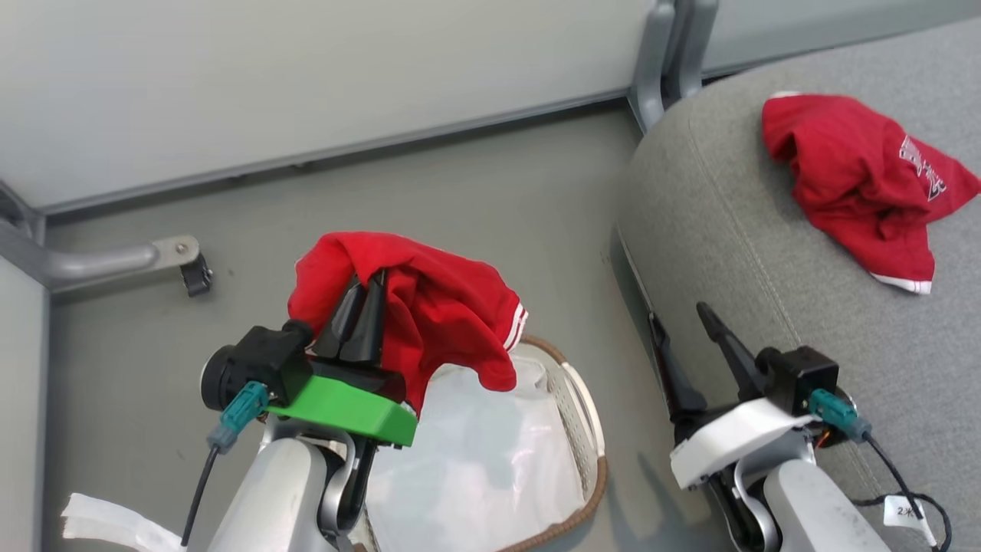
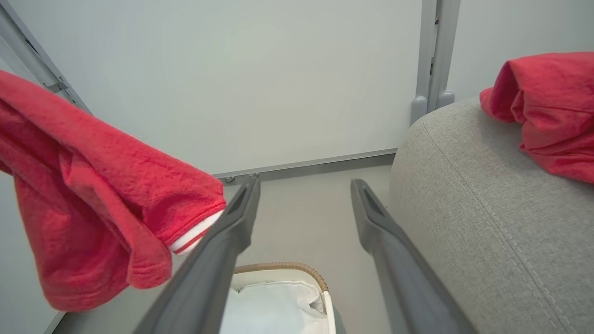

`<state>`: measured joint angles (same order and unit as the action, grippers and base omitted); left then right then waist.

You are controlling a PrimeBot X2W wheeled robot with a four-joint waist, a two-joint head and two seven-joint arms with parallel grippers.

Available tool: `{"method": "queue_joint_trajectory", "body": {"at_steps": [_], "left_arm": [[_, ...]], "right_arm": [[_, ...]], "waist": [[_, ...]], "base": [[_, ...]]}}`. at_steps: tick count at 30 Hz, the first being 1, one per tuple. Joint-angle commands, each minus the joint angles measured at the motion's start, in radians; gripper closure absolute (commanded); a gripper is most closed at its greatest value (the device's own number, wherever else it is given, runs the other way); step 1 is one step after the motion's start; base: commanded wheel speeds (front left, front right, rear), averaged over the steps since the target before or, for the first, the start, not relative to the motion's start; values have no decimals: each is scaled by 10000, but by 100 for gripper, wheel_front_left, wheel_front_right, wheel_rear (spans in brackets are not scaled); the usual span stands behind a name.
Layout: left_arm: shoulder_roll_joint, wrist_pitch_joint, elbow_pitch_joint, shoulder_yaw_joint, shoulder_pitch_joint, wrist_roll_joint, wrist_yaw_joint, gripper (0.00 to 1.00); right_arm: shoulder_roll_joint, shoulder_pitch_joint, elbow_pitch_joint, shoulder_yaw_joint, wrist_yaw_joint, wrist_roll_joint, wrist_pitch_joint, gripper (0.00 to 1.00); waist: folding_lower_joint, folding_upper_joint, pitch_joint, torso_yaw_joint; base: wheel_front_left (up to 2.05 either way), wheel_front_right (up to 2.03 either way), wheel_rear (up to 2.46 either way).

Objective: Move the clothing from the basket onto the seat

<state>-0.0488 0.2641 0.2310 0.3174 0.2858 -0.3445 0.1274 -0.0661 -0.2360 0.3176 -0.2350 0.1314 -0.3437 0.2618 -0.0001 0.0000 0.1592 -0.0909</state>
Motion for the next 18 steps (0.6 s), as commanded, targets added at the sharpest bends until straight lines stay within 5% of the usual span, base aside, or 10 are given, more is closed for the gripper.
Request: {"method": "queue_joint_trajectory", "body": {"at_steps": [1, 11, 18], "left_arm": [[-33, 4, -99, -80, -173, 96, 54, 100], [-33, 4, -459, -102, -418, -7, 57, 100], [-32, 2, -475, 288, -482, -137, 58, 100]], "right_arm": [[2, 235, 67, -32, -14, 2, 44, 0], [-86, 502, 299, -974, -12, 31, 44, 0], [-764, -1023, 199, -3641, -14, -385, 44, 0]], "waist": [[1, 0, -858, 345], [1, 0, -1348, 288], [1, 0, -1410, 452]], "base": [[0, 0, 0], [0, 0, 0], [0, 0, 0]]}}
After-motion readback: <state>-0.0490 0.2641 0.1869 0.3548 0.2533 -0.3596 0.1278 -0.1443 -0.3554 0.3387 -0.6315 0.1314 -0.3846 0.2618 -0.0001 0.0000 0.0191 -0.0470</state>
